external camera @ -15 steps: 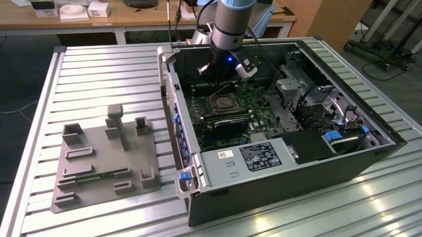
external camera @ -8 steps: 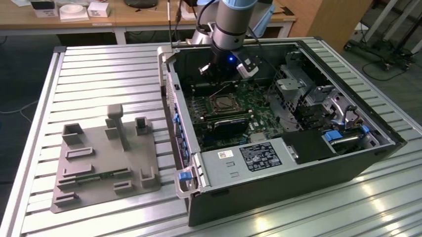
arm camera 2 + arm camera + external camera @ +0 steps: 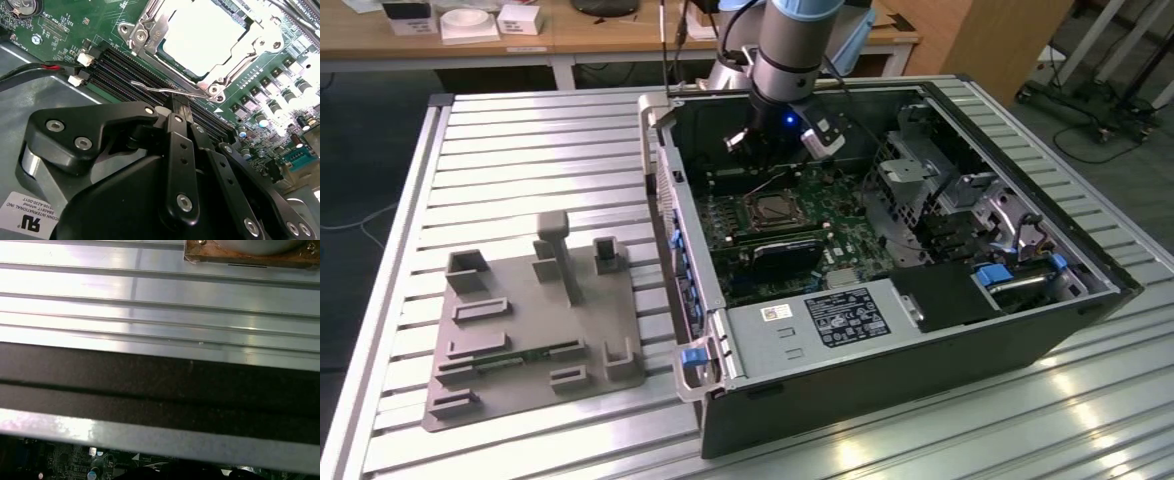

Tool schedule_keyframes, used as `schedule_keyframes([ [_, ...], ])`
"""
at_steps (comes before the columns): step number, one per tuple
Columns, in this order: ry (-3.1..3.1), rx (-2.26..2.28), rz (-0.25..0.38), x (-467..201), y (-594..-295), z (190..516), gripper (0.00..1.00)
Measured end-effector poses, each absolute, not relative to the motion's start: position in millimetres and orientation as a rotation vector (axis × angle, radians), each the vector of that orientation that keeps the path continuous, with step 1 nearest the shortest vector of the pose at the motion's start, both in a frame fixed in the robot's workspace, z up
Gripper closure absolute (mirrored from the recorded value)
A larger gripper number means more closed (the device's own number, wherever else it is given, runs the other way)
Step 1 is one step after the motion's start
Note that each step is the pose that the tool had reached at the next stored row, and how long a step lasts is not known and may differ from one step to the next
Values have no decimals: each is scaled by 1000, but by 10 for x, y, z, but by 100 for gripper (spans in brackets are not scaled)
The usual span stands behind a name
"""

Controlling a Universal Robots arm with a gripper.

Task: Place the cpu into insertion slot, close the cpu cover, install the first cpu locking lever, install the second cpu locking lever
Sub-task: 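Install the first cpu locking lever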

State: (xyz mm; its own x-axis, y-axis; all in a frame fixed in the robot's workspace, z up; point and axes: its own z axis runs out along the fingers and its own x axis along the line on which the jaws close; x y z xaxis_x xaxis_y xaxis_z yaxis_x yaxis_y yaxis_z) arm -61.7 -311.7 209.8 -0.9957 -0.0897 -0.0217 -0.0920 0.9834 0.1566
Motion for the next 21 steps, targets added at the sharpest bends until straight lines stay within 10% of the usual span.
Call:
schedule_keyframes([
  [21,3116,-148,224,-617,-3156,2097,90],
])
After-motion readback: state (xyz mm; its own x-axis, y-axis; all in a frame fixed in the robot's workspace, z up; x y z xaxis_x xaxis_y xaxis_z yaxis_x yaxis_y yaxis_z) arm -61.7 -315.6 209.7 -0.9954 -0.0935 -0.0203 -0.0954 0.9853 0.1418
